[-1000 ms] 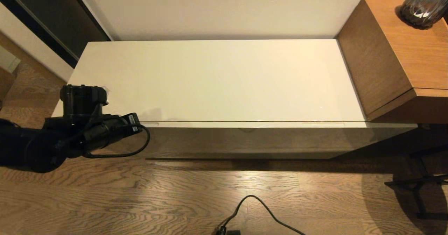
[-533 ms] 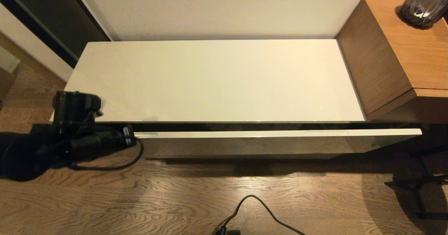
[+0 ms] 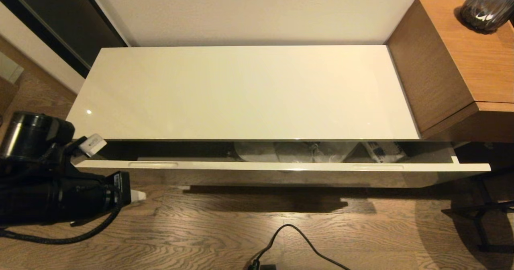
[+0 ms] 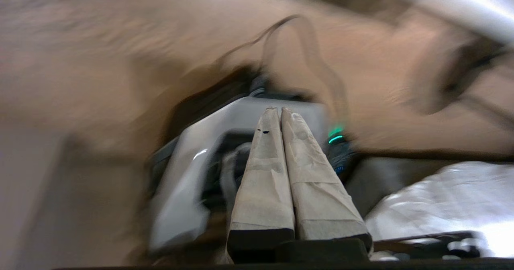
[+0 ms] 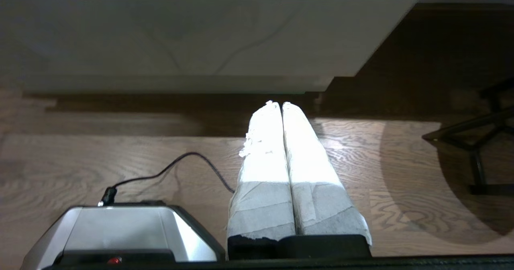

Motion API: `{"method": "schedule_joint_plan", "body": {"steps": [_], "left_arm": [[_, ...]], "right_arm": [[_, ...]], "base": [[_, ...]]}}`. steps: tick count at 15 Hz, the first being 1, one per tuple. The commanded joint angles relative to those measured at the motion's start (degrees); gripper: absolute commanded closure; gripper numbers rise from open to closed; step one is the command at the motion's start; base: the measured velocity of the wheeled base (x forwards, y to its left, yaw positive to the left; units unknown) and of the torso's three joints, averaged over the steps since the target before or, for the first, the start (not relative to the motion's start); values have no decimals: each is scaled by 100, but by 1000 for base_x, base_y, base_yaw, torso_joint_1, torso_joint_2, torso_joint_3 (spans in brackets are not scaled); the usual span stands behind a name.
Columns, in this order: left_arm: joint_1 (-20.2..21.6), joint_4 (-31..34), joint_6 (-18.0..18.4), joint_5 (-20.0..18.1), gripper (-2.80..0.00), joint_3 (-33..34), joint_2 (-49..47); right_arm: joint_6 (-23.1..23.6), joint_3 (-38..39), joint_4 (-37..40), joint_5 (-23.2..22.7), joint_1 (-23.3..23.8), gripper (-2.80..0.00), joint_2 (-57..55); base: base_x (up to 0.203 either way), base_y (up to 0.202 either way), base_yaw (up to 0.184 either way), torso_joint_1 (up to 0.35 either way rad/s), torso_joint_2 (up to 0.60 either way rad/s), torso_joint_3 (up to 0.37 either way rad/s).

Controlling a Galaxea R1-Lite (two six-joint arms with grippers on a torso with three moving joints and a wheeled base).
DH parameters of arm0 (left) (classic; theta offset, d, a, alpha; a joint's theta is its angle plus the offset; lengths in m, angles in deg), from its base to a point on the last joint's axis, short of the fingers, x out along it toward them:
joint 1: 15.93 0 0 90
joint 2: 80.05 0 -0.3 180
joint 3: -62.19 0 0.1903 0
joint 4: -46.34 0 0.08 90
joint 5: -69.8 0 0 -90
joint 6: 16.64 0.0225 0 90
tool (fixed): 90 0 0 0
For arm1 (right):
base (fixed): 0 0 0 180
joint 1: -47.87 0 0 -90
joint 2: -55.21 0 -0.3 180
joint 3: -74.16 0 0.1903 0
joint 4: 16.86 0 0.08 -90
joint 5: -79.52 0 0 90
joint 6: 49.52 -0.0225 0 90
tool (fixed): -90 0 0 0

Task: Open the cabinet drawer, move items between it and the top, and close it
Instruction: Open the drawer

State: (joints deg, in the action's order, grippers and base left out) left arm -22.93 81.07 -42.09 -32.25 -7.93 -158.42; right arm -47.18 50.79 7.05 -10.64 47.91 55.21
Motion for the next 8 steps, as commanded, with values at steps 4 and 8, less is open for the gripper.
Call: {"method": "schedule_joint_plan", "body": {"steps": [4, 8], "left_arm": [[12, -1608, -412, 375, 0, -181, -573], [6, -2865, -493, 1045, 0, -228, -1507]], "right_arm": [[3, 9, -2, -2, -4, 0, -9], [3, 9, -2, -2, -4, 0, -9]], "base": [[0, 0, 0, 0, 0, 0], [0, 0, 0, 0, 0, 0]]}}
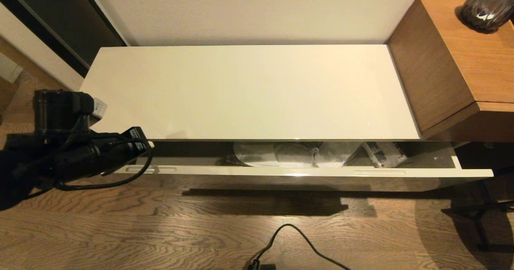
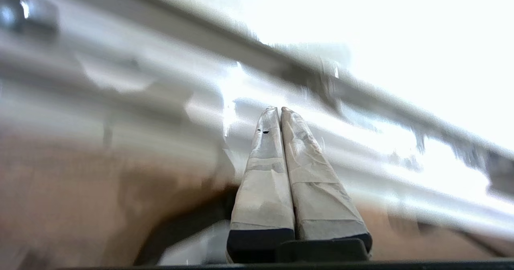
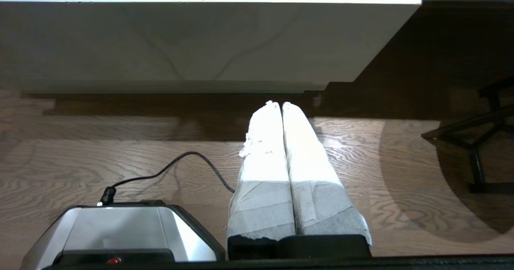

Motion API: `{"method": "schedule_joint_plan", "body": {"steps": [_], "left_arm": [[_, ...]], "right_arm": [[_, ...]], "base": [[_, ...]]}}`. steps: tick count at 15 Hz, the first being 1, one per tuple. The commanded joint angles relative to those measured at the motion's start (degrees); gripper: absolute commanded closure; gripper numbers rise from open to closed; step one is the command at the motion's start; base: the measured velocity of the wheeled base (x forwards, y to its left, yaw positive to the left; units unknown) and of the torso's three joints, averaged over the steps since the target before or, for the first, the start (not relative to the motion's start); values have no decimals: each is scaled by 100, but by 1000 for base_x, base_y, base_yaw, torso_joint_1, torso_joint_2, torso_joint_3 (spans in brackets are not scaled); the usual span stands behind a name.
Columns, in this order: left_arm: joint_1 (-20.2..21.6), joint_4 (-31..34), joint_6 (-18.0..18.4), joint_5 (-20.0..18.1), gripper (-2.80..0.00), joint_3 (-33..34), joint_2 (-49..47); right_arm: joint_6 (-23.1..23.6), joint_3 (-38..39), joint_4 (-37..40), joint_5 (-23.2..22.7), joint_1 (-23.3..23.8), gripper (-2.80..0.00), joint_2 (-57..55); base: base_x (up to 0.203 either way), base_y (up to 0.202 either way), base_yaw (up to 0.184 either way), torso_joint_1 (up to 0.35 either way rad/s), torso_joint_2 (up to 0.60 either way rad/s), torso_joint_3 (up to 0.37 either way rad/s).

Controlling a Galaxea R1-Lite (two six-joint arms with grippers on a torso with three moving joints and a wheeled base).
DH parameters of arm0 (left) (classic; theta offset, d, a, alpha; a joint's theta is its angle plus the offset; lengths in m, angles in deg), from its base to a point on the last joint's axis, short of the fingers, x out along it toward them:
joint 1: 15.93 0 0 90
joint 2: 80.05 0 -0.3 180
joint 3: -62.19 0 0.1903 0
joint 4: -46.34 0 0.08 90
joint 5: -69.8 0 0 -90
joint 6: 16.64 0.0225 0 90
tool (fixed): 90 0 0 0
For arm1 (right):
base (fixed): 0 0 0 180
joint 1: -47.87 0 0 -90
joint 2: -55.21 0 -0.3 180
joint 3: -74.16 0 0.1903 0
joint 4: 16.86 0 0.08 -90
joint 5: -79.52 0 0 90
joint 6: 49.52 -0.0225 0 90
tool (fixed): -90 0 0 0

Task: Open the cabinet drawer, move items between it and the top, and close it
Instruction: Open the drawer

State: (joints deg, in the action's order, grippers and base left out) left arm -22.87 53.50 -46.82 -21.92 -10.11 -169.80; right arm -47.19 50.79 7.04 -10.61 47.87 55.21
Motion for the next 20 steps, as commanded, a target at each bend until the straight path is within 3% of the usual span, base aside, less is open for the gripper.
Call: {"method": "schedule_joint_plan", "body": {"steps": [1, 8, 11, 13, 17, 20], "left_arm": [[-6, -134, -23, 57, 0, -49, -507], [-9, -391, -40, 213, 0, -74, -1148], [-52, -231, 8, 179, 0, 228, -940], [-115, 232, 18, 85, 0, 467, -684], [-124, 1143, -14, -541, 0, 669, 60], [-120, 2187, -23, -1352, 0, 596, 1184]], "right_arm": [[4, 9, -1, -4, 0, 0, -9], [4, 9, -1, -4, 0, 0, -9], [4, 9, -1, -4, 0, 0, -9], [4, 9, -1, -4, 0, 0, -9], [4, 9, -1, -4, 0, 0, -9], [4, 9, -1, -4, 0, 0, -9]], "base": [[0, 0, 0, 0, 0, 0], [0, 0, 0, 0, 0, 0], [0, 0, 0, 0, 0, 0], [0, 0, 0, 0, 0, 0], [0, 0, 0, 0, 0, 0], [0, 0, 0, 0, 0, 0]]}}
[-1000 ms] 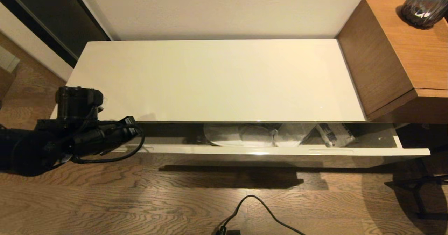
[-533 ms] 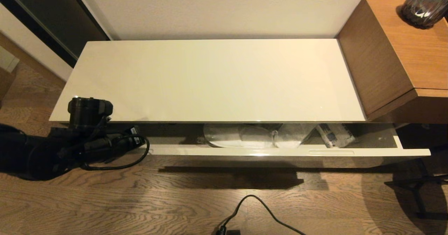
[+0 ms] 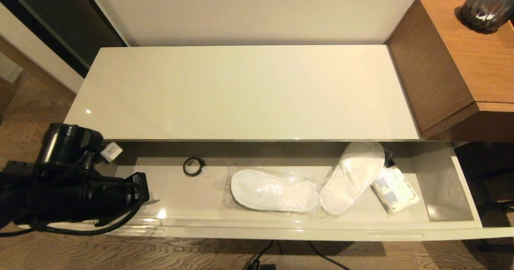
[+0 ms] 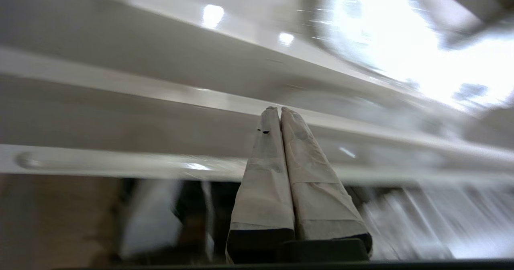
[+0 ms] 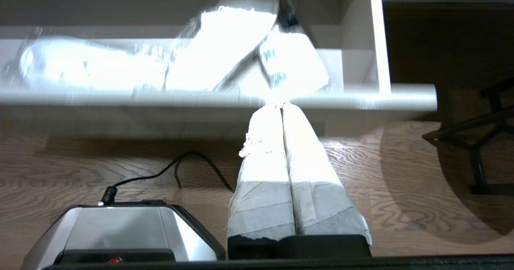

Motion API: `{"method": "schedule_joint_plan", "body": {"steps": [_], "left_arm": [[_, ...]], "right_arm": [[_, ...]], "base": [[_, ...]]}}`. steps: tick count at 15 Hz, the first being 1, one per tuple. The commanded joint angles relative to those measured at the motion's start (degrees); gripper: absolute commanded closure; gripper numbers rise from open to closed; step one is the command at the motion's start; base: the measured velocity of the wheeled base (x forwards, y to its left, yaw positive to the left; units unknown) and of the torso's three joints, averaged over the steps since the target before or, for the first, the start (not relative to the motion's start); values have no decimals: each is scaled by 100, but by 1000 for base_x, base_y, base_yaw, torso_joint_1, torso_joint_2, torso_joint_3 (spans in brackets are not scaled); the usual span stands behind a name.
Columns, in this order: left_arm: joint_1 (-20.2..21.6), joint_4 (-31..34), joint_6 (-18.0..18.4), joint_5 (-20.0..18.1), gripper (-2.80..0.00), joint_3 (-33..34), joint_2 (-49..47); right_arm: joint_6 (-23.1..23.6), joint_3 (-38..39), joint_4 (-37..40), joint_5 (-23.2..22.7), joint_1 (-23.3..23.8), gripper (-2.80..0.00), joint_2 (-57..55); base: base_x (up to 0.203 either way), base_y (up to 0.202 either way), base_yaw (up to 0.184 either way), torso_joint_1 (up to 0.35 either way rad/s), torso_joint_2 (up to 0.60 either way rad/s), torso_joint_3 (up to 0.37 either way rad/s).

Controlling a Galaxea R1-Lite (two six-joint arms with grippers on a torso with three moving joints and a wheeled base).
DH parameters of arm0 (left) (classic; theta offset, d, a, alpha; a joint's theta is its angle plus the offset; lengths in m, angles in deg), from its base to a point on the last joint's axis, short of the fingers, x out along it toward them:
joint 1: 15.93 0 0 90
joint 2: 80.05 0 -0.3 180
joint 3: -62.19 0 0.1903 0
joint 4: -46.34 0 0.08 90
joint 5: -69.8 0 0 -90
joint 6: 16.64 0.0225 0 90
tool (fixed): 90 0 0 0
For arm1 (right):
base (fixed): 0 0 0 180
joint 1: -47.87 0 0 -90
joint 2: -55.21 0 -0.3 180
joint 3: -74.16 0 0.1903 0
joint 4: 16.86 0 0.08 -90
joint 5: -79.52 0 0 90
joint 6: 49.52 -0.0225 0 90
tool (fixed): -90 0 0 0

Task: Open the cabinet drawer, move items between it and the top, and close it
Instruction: Open the drawer

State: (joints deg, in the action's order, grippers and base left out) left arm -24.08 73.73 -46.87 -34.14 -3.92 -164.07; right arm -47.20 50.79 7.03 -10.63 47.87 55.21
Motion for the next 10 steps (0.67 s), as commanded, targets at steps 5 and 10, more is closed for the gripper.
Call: {"method": "schedule_joint_plan", "body": {"steps": [5, 10], "left_arm": [[-2, 1177, -495, -463, 0, -163, 1321], [-49, 2736, -201, -906, 0, -728, 1655]], "right_arm": [[6, 9, 0, -3, 0, 0, -9], [6, 9, 0, -3, 0, 0, -9]], "base": [[0, 0, 0, 0, 0, 0], [0, 0, 0, 0, 0, 0]]}}
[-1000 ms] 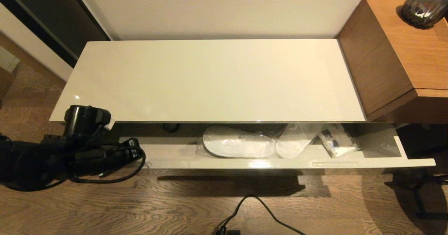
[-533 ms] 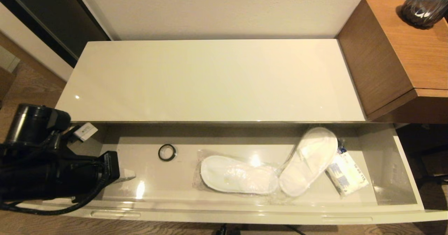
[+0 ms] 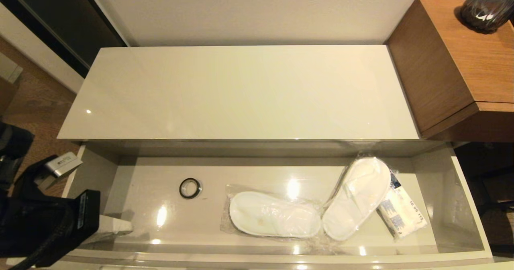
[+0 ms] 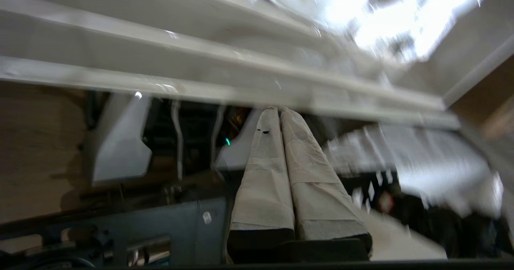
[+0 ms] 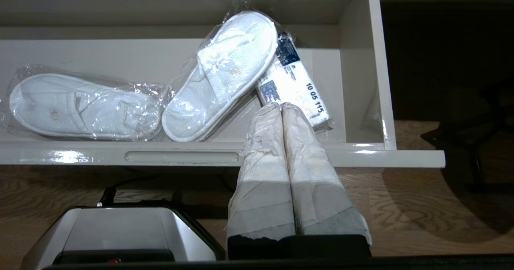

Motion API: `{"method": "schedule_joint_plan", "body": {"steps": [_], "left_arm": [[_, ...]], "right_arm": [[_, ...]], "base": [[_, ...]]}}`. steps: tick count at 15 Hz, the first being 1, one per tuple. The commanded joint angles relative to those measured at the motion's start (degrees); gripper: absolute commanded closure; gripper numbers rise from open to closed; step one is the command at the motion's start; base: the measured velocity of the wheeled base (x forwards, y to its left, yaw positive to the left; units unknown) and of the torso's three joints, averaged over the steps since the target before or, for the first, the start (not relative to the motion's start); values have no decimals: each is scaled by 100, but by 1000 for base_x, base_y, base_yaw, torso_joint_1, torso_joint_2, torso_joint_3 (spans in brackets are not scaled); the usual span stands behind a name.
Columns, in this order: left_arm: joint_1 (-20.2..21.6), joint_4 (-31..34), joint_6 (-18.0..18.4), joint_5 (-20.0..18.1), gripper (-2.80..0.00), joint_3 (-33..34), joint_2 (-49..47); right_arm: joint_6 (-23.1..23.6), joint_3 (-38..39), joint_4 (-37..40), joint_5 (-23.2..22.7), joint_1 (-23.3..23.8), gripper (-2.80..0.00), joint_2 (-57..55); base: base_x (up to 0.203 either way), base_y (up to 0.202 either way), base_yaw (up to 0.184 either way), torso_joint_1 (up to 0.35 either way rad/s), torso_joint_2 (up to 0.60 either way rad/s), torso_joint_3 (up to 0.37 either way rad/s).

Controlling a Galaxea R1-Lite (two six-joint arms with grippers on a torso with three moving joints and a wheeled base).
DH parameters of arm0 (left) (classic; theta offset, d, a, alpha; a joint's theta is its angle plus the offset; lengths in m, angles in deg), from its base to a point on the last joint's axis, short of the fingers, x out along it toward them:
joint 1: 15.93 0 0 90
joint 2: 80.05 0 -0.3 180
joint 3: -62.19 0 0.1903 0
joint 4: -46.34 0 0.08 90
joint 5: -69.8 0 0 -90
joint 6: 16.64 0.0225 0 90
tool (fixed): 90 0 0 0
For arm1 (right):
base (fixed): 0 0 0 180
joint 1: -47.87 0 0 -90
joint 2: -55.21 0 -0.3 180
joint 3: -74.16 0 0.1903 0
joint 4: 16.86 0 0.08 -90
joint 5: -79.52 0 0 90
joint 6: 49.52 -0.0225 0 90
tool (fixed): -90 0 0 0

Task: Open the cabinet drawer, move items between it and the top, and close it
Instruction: Open the drawer, then take out the adhesive tape from the drawer

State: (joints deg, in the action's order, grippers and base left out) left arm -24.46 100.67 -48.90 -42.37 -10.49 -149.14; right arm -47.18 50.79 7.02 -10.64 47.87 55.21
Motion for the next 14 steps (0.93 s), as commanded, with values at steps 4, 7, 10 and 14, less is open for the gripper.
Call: {"method": "schedule_joint_plan", "body": {"steps": [4, 7, 10, 14], "left_arm": [[-201, 481, 431, -235, 0, -237, 221], [-528, 461, 454, -238, 0, -285, 157], [-572, 436, 667, -189, 0, -280, 21], [-588, 464, 695, -147, 0, -220, -86]], "right_arm": [[3, 9, 2, -2, 0, 0, -9], [3, 9, 2, -2, 0, 0, -9], [3, 9, 2, -2, 0, 0, -9], [3, 9, 2, -2, 0, 0, -9]], "base": [[0, 0, 0, 0, 0, 0], [0, 0, 0, 0, 0, 0], [0, 0, 0, 0, 0, 0], [0, 0, 0, 0, 0, 0]]}}
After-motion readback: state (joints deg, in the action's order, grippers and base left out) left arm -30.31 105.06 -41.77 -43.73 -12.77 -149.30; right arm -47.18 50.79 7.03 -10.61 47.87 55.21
